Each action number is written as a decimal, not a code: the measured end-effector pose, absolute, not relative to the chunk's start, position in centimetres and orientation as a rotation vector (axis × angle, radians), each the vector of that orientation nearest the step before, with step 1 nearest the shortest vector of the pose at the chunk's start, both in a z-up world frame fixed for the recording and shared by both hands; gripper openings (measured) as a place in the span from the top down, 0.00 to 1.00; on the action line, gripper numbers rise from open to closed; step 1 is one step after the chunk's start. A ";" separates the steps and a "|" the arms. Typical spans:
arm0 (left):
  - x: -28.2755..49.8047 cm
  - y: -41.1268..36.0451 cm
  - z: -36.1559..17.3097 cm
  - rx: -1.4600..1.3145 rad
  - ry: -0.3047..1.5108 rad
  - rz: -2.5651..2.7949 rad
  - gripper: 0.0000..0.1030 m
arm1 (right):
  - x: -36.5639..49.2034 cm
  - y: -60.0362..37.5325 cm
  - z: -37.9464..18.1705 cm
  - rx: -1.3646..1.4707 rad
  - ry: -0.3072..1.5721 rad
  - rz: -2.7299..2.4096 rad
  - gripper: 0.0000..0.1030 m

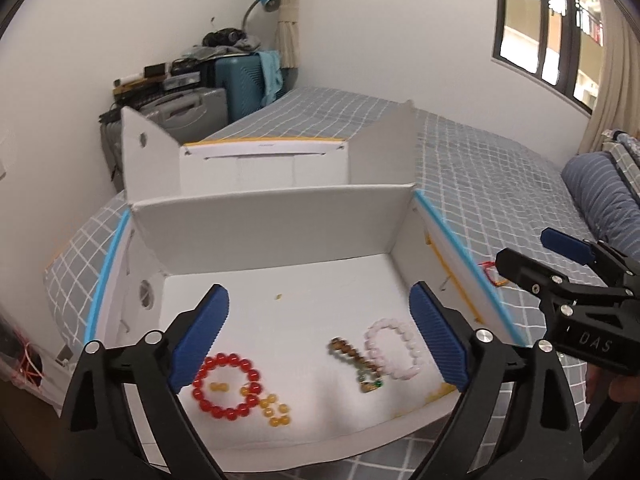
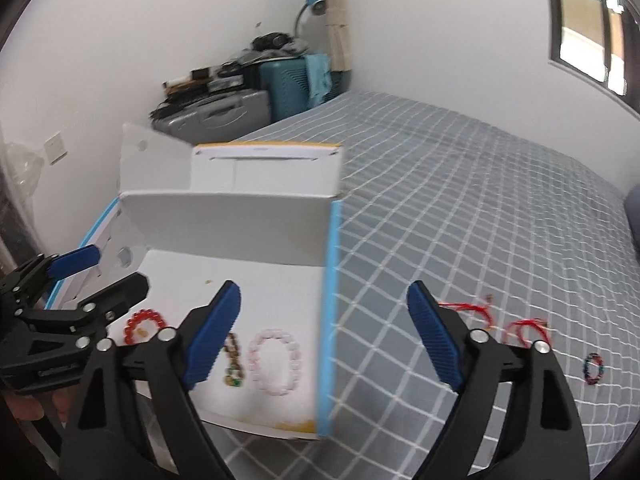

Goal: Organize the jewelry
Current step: 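Move both tools away from the box back toward the bed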

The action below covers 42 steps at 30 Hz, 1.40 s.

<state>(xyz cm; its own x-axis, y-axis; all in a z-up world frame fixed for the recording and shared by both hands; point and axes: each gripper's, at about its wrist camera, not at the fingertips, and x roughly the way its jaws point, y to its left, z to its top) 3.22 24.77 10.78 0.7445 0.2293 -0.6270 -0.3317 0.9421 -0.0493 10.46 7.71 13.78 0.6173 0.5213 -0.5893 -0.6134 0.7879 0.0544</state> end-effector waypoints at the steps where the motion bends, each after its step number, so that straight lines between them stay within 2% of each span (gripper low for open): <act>1: 3.5 24.2 10.9 -0.155 0.660 0.299 0.11 | 10.7 7.0 13.9 -0.151 0.620 0.643 0.15; 5: 4.5 21.9 11.4 -0.143 0.641 0.267 0.07 | 11.5 4.1 14.2 -0.133 0.598 0.590 0.07; 21: 9.3 9.7 10.6 -0.059 0.661 0.084 0.06 | 16.7 -9.1 13.5 -0.092 0.608 0.325 0.07; 42: 12.7 -3.1 3.2 0.025 0.796 -0.093 0.06 | 25.3 -24.1 4.1 -0.014 0.808 0.087 0.07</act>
